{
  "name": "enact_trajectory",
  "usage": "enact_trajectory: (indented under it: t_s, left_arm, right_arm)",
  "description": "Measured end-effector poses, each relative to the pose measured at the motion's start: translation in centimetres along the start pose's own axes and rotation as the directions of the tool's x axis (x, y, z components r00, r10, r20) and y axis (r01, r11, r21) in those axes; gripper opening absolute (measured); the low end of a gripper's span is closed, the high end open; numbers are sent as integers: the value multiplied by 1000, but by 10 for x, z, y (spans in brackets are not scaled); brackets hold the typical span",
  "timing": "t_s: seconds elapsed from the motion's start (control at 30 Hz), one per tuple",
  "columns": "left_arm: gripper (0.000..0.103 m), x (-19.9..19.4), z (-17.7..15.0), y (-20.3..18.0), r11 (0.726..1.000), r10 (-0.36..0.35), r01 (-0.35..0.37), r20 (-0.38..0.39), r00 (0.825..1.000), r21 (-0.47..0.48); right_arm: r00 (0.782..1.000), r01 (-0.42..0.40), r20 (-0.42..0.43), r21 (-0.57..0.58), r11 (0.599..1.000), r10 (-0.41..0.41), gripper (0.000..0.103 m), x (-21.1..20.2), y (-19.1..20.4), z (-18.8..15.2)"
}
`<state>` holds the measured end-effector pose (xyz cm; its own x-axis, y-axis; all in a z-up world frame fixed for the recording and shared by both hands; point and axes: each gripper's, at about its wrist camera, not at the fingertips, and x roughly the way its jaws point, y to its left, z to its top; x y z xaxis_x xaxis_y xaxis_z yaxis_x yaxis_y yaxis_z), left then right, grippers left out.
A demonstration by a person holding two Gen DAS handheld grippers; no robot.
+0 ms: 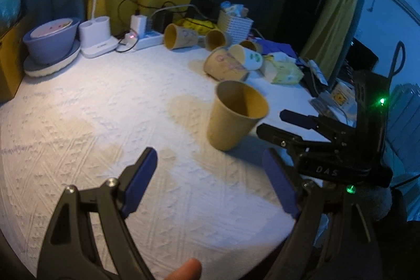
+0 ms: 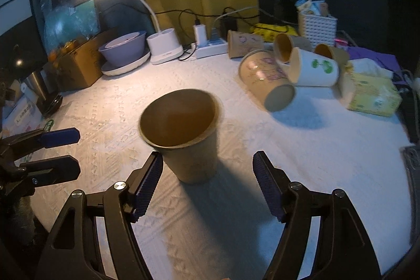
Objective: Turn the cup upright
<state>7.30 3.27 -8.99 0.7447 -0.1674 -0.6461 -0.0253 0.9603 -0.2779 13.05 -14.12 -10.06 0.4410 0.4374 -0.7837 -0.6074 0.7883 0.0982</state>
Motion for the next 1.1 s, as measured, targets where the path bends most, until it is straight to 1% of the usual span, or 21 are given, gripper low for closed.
enact_trajectory:
  t_s: [0.4, 0.7, 0.87, 0.97, 1.1]
  left_arm:
    - [84, -15, 2, -40, 995, -48, 46, 21, 999, 90]
    - [84, -40, 18, -63, 985, -82, 67, 88, 993, 156]
    - [84, -57, 28, -68, 984, -106, 89, 111, 988, 151]
    - [84, -66, 32, -71, 984, -108, 88, 124, 986, 152]
    - [84, -78, 39, -73, 987, -122, 106, 138, 983, 121]
  right_arm:
    - [993, 106, 48, 72, 992, -110, 74, -62, -17, -13]
    - [972, 200, 98, 126, 972, -213, 74, -106, -18, -11]
    - [962, 227, 125, 120, 966, -242, 74, -126, -10, -2]
    - [956, 240, 143, 113, 964, -255, 74, -137, -5, 3]
    - [956, 228, 163, 116, 967, -245, 74, -154, 0, 7]
